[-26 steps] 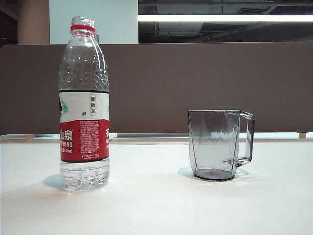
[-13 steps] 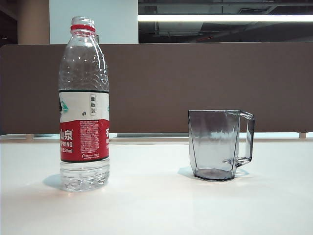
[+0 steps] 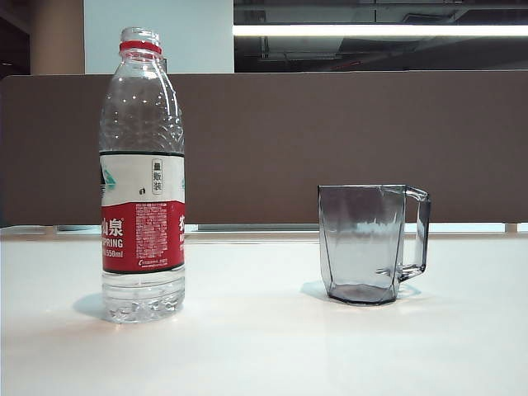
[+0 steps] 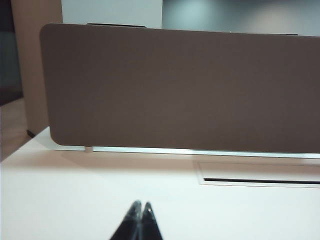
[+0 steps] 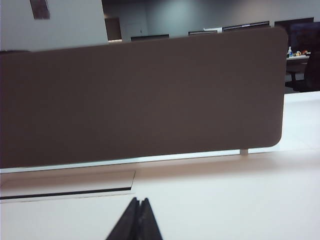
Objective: Pick up the mineral water bottle with the left hand on the table and pour water into the mug until it's half full.
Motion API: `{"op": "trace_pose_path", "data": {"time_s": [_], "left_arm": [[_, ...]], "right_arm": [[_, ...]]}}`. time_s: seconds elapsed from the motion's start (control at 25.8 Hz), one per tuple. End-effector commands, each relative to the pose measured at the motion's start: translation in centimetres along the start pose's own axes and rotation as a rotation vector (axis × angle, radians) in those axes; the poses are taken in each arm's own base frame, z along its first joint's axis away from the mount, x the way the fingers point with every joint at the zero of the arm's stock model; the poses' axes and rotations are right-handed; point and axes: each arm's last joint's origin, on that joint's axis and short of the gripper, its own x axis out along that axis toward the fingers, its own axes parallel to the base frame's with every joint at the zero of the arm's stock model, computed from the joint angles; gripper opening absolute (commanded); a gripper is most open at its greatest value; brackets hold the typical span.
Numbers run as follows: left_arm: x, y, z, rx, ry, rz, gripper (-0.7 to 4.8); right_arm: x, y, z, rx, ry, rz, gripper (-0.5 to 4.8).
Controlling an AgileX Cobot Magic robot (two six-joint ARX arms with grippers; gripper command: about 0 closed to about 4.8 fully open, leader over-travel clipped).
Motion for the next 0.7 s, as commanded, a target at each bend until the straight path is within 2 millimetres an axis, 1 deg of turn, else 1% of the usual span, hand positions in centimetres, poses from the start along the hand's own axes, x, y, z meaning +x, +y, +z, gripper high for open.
{"op": "trace_pose_path", "data": {"time_s": [0.04,0.16,0.27,0.43,0.54,0.62,0.7], "left_arm": [[0.7,-0.3,1.5,-0.015,0.019,-0.084,-0.06],[1.8,-0.6,3.0,-0.017,0.049,-0.170,-0.06],[2.9,-1.0,4.1,-0.040,0.085,-0.262,-0.06],[3.8,-1.4,4.5,-0.120,0.130,-0.317,-0.06],[4.0,-2.1,4.2,-0.141,0.162,-0.364,-0.06],[3.9,-3.1,3.9,-0.147,0.193,-0.380,-0.06],[3.8,-3.6,3.8,-0.149,0.199,-0.387,-0.06]], "right_arm": [[0.5,0.4,1.9,0.002,0.013,0.067,-0.05],[1.3,0.8,3.4,0.003,0.042,0.152,-0.05],[2.2,1.2,4.8,0.010,0.105,0.196,-0.05],[3.0,1.7,5.8,0.018,0.164,0.229,-0.05],[3.4,2.2,5.9,0.019,0.214,0.261,-0.05],[3.6,2.8,5.3,0.023,0.266,0.298,-0.05],[3.5,3.1,4.9,0.019,0.304,0.298,-0.05]]}}
